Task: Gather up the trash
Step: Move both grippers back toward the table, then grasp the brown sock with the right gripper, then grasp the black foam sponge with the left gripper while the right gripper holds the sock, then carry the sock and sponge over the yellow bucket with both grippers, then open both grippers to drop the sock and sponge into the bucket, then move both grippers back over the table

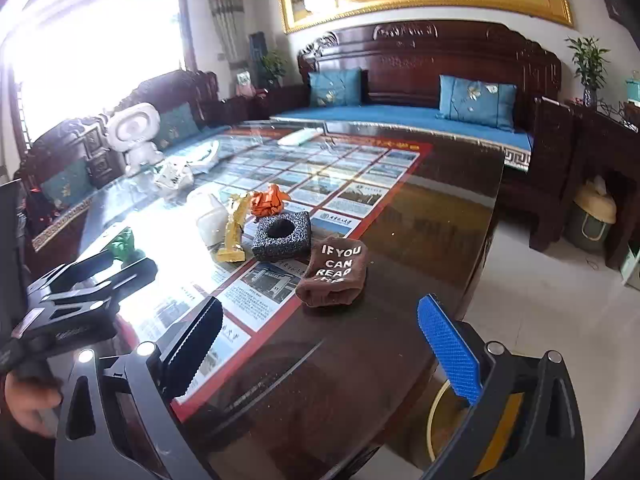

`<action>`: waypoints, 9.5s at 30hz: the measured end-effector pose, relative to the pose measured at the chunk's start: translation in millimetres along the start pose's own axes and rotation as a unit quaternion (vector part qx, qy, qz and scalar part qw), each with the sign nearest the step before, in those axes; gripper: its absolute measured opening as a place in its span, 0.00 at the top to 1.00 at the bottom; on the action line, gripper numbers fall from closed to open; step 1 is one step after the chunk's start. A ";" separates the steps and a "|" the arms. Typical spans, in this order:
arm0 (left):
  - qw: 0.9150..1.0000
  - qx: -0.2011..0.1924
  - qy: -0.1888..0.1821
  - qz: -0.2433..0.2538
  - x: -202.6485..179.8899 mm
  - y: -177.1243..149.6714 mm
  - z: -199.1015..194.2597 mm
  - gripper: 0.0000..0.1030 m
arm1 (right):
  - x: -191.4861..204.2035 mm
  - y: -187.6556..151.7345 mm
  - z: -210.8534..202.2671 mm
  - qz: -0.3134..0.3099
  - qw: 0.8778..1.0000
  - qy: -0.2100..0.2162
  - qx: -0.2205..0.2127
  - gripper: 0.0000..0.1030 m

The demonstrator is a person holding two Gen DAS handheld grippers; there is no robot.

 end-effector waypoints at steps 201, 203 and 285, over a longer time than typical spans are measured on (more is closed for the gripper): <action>0.861 0.431 -0.204 0.177 -330.1 -180.0 268.1 0.37 | -279.1 -162.7 79.4 -0.016 0.952 -0.069 0.299 0.58; 0.861 0.432 -0.204 0.177 -330.9 -179.9 268.6 0.37 | -279.7 -162.1 77.8 -0.016 0.952 -0.070 0.298 0.58; 0.995 0.075 0.058 -0.008 96.9 1.2 6.6 0.04 | 135.3 15.0 56.7 -0.166 0.983 0.060 0.057 0.08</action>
Point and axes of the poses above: each gripper's, at about its wrist camera, not at the fingertips, and z roughly the way its jaws point, x to its left, y to its top, the point moved 7 cm from there along z, roughly the way its jaws point, and after that the axes turned 13 degrees about -y, right-handed, at the moved point
